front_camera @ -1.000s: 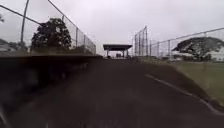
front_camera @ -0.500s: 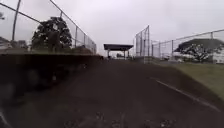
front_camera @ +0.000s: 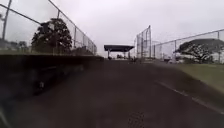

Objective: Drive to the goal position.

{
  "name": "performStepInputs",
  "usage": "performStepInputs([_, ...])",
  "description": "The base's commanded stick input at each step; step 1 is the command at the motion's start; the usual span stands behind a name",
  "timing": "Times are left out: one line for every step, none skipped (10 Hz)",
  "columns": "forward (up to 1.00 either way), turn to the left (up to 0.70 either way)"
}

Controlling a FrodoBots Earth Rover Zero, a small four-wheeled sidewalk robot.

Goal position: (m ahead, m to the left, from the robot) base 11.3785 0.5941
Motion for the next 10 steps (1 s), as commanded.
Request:
performStepInputs([1.00, -0.02])
performStepInputs([1.00, -0.05])
performStepInputs([1.00, -0.30])
performStepInputs([1.00, -0.26])
performStepInputs([1.00, 0.00])
performStepInputs([1.00, 0.00])
performStepInputs([1.00, 0.00])
performStepInputs([1.00, 0.00])
performStepInputs([1.00, 0.00])
performStepInputs([1.00, 0.00])
